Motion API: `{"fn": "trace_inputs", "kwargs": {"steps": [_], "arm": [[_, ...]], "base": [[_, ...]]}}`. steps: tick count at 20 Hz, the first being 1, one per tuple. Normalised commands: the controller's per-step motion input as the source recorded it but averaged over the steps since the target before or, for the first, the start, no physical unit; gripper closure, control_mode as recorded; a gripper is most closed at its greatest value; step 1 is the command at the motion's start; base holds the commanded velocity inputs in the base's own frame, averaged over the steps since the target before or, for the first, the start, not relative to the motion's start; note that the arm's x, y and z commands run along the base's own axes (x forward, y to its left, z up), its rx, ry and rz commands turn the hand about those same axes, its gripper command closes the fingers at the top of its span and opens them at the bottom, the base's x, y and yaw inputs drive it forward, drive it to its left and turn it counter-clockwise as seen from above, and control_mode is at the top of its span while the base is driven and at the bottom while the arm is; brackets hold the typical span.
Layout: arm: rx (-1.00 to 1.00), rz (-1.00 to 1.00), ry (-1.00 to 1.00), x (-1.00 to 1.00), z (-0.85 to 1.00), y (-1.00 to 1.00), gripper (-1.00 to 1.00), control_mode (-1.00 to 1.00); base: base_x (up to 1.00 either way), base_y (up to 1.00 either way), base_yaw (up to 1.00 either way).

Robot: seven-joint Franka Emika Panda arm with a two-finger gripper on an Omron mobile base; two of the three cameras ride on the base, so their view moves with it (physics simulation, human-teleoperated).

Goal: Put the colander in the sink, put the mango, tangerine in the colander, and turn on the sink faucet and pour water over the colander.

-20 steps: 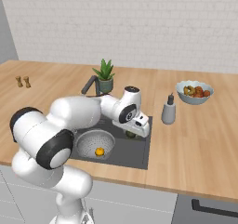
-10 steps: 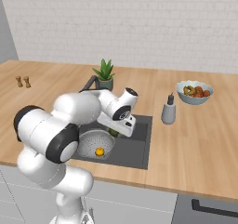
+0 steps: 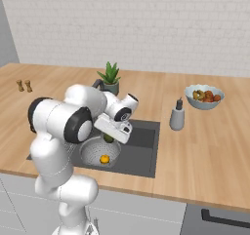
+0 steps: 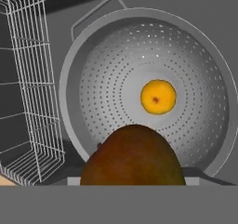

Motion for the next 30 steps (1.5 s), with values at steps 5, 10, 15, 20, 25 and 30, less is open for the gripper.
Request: {"fn": "trace_inputs", "kwargs": {"steps": [5,10,15,20,25,30], "arm": [[0.00,0.02,0.04,0.05,-0.46,0.11,1.00,-1.00],[0.01,0.00,0.12,0.17,-0.41,0.16,1.00,-1.00],[0.00,0.00,0.16,0.22,-0.36,0.21,1.00,-1.00],[0.00,0.00,0.09,0.09,-0.26,0.19,1.00,-1.00],[0.00,0.00,0.01,-0.01,-0.18,0.18,1.00,-1.00],[0.00,0.00,0.00,-0.22,-0.11,0.14,1.00,-1.00]], "base": [[0.00,0.00,0.00],[0.00,0.00,0.00],[0.00,0.00,0.00],[0.00,0.00,0.00],[0.00,0.00,0.00],[0.00,0.00,0.00]]}}
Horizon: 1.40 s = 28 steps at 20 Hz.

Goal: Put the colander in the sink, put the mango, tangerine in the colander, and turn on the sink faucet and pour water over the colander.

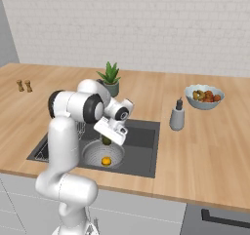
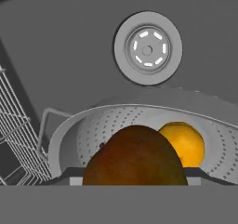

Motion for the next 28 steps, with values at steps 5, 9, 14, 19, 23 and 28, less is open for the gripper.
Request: {"fn": "trace_inputs", "kwargs": {"steps": [5,9,14,19,23,28], "arm": [[0.00,0.00,0.00,-0.43,-0.01,0.06,-1.00,-1.00],[-0.02,0.00,-0.04,-0.38,0.00,0.00,-1.00,-1.00],[-0.06,0.00,-0.09,-0.29,0.15,0.00,-1.00,-1.00],[-0.12,0.00,-0.08,-0.32,0.35,-0.05,-1.00,-1.00],[-0.06,0.00,-0.08,-0.30,0.54,-0.25,-1.00,-1.00],[0.00,0.08,-0.22,-0.57,0.54,-0.45,-1.00,-1.00]], "base": [[0.00,0.00,0.00],[0.00,0.00,0.00],[0.00,0.00,0.00],[0.00,0.00,0.00],[0.00,0.00,0.00],[0.00,0.00,0.00]]}}
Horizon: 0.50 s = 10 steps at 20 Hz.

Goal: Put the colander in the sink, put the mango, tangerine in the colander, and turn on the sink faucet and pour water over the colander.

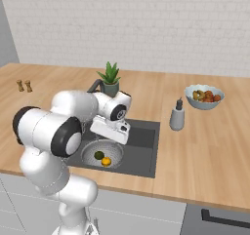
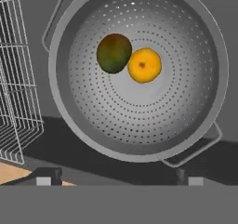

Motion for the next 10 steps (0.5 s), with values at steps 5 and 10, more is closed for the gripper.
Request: {"fn": "trace_inputs", "kwargs": {"steps": [5,10], "arm": [[0.00,0.22,-0.32,-0.41,0.69,-0.22,-1.00,-1.00],[-0.05,0.40,-0.41,-0.50,0.63,-0.17,-1.00,-1.00]], "base": [[0.00,0.00,0.00],[0.00,0.00,0.00]]}}
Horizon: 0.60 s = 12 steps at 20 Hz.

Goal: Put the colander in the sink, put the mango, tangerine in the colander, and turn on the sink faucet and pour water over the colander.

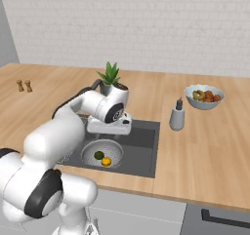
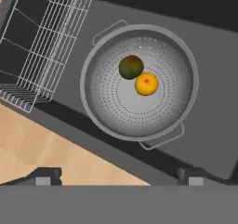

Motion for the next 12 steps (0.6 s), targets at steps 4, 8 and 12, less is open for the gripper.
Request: {"fn": "trace_inputs", "kwargs": {"steps": [4,8,12], "arm": [[-0.05,0.54,-0.52,-0.57,0.44,-0.17,-1.00,-1.00],[0.01,0.58,-0.46,-0.24,0.35,-0.13,-1.00,-1.00],[0.11,0.51,-0.36,-0.01,0.37,-0.02,-1.00,-1.00]], "base": [[0.00,0.00,0.00],[0.00,0.00,0.00],[0.00,0.00,0.00]]}}
